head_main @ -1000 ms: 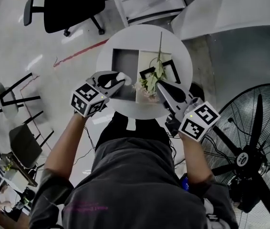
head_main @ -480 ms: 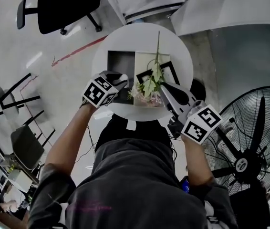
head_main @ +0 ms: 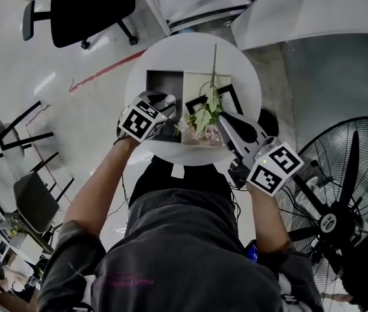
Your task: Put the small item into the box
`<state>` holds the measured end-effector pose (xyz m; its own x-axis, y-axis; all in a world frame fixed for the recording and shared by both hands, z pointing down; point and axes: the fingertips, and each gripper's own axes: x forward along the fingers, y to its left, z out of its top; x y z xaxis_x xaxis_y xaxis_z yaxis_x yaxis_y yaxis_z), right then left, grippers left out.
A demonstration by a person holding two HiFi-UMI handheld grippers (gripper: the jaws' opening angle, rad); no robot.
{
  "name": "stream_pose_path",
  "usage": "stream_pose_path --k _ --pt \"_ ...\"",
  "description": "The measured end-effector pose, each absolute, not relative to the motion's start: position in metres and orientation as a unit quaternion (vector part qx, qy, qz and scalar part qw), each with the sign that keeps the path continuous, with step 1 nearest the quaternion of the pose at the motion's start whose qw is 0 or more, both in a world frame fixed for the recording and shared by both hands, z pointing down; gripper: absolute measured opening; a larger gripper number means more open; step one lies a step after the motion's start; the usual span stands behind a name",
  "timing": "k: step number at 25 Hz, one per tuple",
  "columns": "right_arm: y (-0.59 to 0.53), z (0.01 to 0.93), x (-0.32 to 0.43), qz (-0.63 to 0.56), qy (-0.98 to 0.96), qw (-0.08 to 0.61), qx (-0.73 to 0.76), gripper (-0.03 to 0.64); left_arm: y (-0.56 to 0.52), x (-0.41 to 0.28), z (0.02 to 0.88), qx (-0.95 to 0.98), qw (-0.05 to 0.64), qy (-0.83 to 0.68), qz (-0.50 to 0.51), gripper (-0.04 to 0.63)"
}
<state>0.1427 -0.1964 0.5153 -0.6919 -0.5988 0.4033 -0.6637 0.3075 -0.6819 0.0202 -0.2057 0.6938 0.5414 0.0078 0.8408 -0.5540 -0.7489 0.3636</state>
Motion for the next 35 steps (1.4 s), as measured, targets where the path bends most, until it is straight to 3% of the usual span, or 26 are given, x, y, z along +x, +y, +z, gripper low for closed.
stream_pose_path --k 11,26,35 --pt "-0.187 0.493 0.122 0.418 -0.824 0.035 0.382 0.023 -0.212 -0.004 0.638 0.849 0.277 -0.225 0.390 0.187" --pt "-0.162 0.433 0.073 0.356 -0.856 0.037 0.373 0.023 -0.178 -0.046 0.500 0.902 0.209 -0.273 0.260 0.066" --pt "-0.143 0.395 0.047 0.314 -0.870 0.031 0.378 0.023 -0.155 -0.068 0.427 0.926 0.163 -0.279 0.193 0.031"
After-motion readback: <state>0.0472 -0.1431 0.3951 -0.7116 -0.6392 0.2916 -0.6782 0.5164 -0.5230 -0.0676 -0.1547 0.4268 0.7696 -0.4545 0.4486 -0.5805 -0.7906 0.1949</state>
